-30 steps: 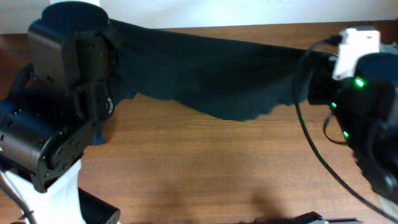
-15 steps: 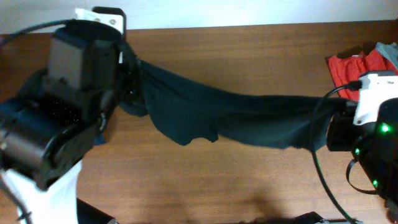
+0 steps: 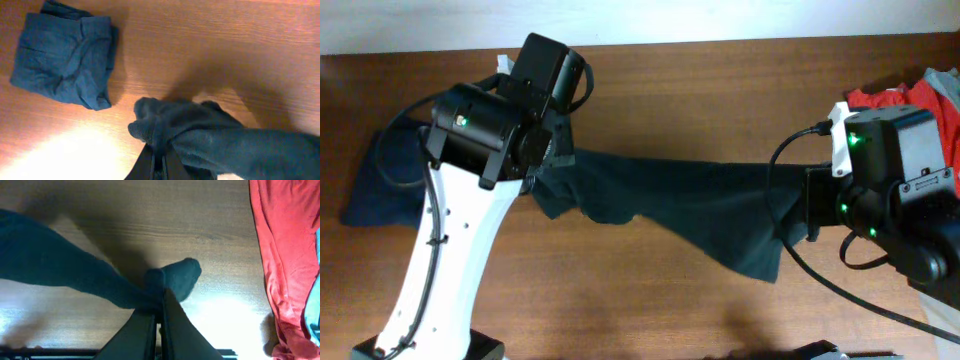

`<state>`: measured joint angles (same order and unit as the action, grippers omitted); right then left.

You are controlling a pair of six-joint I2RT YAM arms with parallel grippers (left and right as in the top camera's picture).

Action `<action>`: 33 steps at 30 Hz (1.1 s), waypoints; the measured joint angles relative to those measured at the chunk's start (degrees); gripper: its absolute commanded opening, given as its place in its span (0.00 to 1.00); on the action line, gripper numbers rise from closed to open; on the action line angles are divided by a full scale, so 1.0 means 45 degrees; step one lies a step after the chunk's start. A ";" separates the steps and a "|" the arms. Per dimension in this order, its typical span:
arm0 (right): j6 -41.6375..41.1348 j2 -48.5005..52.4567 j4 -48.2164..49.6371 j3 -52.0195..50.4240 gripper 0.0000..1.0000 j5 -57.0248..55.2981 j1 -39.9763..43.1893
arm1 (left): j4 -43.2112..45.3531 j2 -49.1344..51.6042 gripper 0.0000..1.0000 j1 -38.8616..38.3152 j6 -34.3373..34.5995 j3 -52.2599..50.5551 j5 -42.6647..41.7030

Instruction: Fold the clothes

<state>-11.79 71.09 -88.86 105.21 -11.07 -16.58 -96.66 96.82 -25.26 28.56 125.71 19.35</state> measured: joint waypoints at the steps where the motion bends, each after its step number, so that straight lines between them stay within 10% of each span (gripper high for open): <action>1: -0.0019 -0.0058 -0.0073 0.0000 0.04 0.0000 0.0000 | 0.0000 -0.0112 0.01 0.0000 0.0024 0.0000 -0.0107; 20: -0.0763 -0.1943 -0.1617 0.1146 0.04 0.0602 0.0000 | 0.0345 -0.6217 0.01 0.0000 0.0928 -0.3740 -0.1627; 33: -0.0238 0.4396 0.1345 0.1171 0.15 0.0622 0.0034 | 0.8655 -0.1598 0.01 0.0544 -0.0986 -0.8223 -0.0520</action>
<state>-12.86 90.87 -82.81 110.48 -8.27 -16.43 -57.71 89.62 -22.81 24.12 88.71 17.02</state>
